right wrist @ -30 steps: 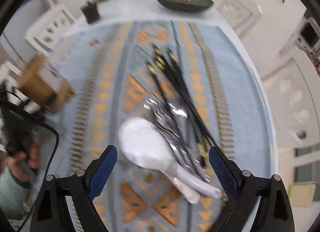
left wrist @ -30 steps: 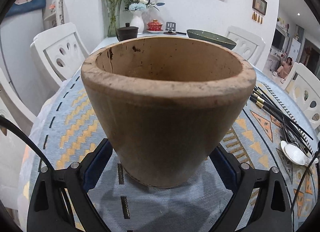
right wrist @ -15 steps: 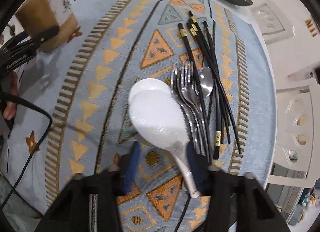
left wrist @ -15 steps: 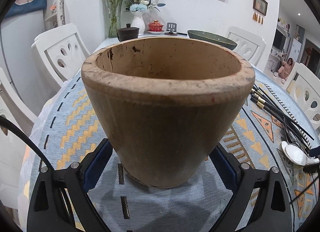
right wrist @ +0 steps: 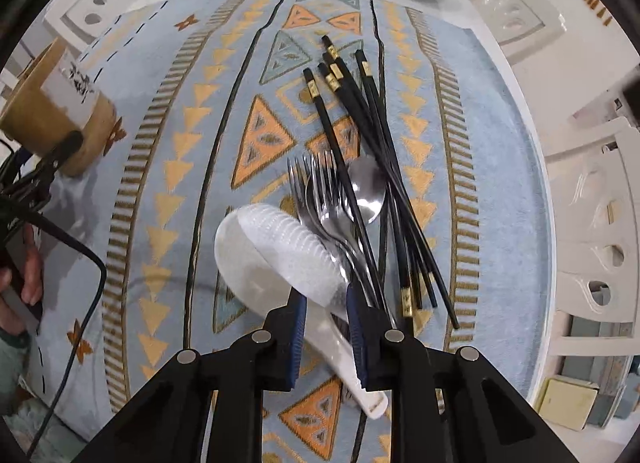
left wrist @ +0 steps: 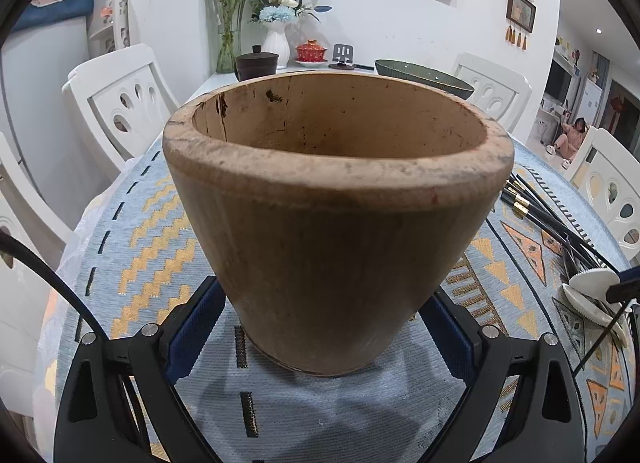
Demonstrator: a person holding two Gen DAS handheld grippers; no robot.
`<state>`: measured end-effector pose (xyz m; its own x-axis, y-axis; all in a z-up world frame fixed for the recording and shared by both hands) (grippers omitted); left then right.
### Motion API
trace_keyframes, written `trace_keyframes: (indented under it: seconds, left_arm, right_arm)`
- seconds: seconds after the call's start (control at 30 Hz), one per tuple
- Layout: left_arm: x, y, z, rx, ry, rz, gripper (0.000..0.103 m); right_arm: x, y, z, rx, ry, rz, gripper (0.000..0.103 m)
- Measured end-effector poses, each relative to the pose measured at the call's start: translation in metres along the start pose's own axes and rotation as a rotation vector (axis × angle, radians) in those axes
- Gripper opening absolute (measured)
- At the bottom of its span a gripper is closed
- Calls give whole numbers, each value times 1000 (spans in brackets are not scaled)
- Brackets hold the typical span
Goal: Organize utensils
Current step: 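Grasp a white rice paddle with the right gripper and lift it, then lower the white paddle into the held wooden holder and open the right gripper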
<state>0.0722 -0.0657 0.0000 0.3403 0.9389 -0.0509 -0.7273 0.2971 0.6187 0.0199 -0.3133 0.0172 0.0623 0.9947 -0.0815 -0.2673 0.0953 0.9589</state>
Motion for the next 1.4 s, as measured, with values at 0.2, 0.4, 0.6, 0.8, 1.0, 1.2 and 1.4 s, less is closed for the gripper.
trace_keyframes:
  seconds: [0.2, 0.4, 0.6, 0.8, 1.0, 1.2, 1.4]
  left_arm:
    - [0, 0, 0, 1, 1, -1, 97]
    - [1, 0, 1, 1, 2, -2, 97]
    - [1, 0, 0, 1, 2, -2, 97]
    - [0, 0, 0, 1, 3, -3, 97]
    - [1, 0, 0, 2, 4, -3, 97]
    - [2, 0, 0, 6, 7, -6, 97]
    - [2, -1, 1, 10, 10, -8, 97]
  right_arm:
    - [16, -21, 10, 25, 63, -40, 19]
    - [14, -8, 17, -45, 40, -66, 7]
    - [13, 37, 32, -178, -10, -37, 6]
    - [37, 86, 62, -336, -75, 95, 6]
    - [72, 139, 108, -546, -135, 284, 6]
    - [124, 164, 151, -665, -191, 523, 6]
    - [163, 163, 177, -704, -202, 617, 6]
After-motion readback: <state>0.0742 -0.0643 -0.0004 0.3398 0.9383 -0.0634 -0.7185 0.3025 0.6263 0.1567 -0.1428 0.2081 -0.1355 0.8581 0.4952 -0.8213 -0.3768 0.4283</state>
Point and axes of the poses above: each gripper's, at about its wrist camera, not at the fingertips, and y roughly against the way its jaws point, x to its left, z to its top, the point moved 4 cm from there along -y, roughly the way its jaws point, and after that the axes turned 5 degrees about -x, right-handed, at the moved point
